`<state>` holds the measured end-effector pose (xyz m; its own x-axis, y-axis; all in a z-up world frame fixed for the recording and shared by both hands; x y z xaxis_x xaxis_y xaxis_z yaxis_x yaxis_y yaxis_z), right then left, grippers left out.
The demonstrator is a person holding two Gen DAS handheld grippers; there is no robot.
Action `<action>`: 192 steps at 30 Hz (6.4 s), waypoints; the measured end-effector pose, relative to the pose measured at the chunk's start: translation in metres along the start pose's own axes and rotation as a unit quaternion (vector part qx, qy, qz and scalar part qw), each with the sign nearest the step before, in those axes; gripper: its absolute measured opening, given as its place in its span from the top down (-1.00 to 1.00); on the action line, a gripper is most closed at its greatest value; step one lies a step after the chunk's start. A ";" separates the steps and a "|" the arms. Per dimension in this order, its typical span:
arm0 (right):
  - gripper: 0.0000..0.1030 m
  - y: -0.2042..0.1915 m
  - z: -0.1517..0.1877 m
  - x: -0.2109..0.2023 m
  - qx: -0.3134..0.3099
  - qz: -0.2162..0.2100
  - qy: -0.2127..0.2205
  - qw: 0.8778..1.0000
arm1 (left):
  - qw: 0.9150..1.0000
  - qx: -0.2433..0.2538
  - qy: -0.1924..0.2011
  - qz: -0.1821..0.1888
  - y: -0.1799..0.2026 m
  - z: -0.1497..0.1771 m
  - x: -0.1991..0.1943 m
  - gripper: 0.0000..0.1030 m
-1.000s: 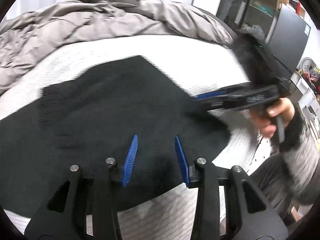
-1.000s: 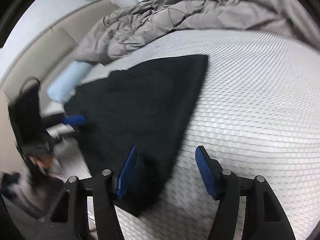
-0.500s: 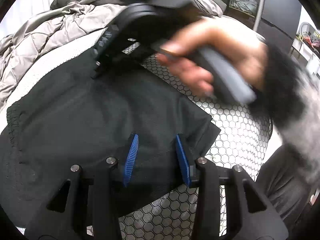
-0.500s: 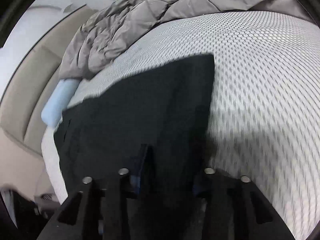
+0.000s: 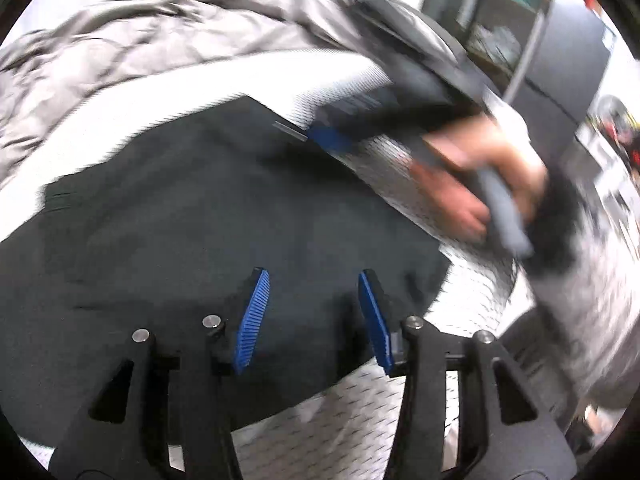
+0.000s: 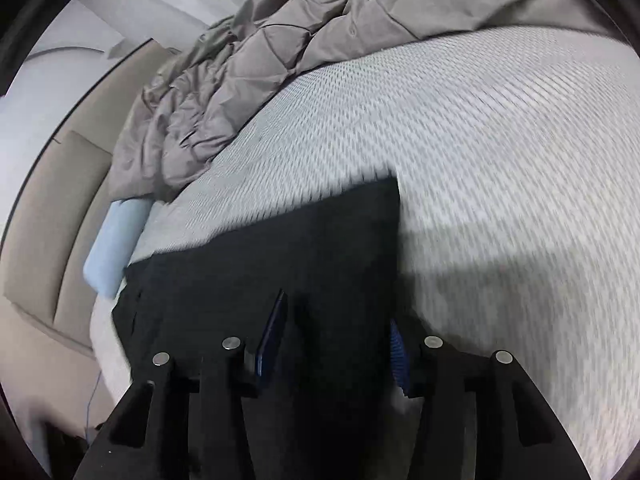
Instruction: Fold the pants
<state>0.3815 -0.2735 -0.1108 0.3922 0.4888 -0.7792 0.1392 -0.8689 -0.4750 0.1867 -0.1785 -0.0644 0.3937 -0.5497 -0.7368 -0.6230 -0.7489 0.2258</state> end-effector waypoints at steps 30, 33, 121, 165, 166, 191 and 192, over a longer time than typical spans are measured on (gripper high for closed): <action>0.13 -0.095 0.107 0.005 -0.260 0.143 0.006 0.955 | 0.993 -0.080 -0.016 -0.081 -0.113 0.025 -0.001 0.09; 0.13 -0.067 0.100 -0.015 -0.248 0.184 0.023 0.951 | 0.993 -0.079 -0.017 -0.081 -0.114 0.030 -0.005 0.09; -0.31 -0.028 0.066 -0.077 -0.163 0.129 0.107 0.972 | 0.785 -0.544 0.188 -0.227 -0.370 0.161 -0.200 0.92; -0.43 -0.096 0.109 -0.077 -0.304 0.089 0.105 0.943 | 0.932 -0.304 0.136 -0.140 -0.209 0.011 -0.103 -0.09; -0.44 -0.109 0.116 -0.077 -0.329 0.081 0.109 0.934 | 0.933 -0.298 0.132 -0.152 -0.213 0.016 -0.104 -0.09; 0.49 -0.118 0.076 -0.061 -0.142 0.074 0.133 0.978 | 0.939 -0.258 0.097 -0.204 -0.211 0.046 -0.123 -0.09; 0.36 -0.090 0.067 -0.069 -0.108 0.096 0.135 0.980 | 0.940 -0.256 0.096 -0.204 -0.209 0.044 -0.122 -0.09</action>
<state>0.2808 -0.2237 -0.0412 0.6525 0.3019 -0.6951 0.2178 -0.9532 -0.2096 0.2391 0.0617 -0.0501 0.6746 -0.1984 -0.7110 -0.0068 -0.9649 0.2627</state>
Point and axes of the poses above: each gripper's, at about its wrist camera, not at the fingertips, and x roughly the way its jaws point, y to its right, z to its underside, the point moved 10 cm from there along x, roughly the way its jaws point, and after that the axes turned 5 degrees about z, right-handed, at the moved point
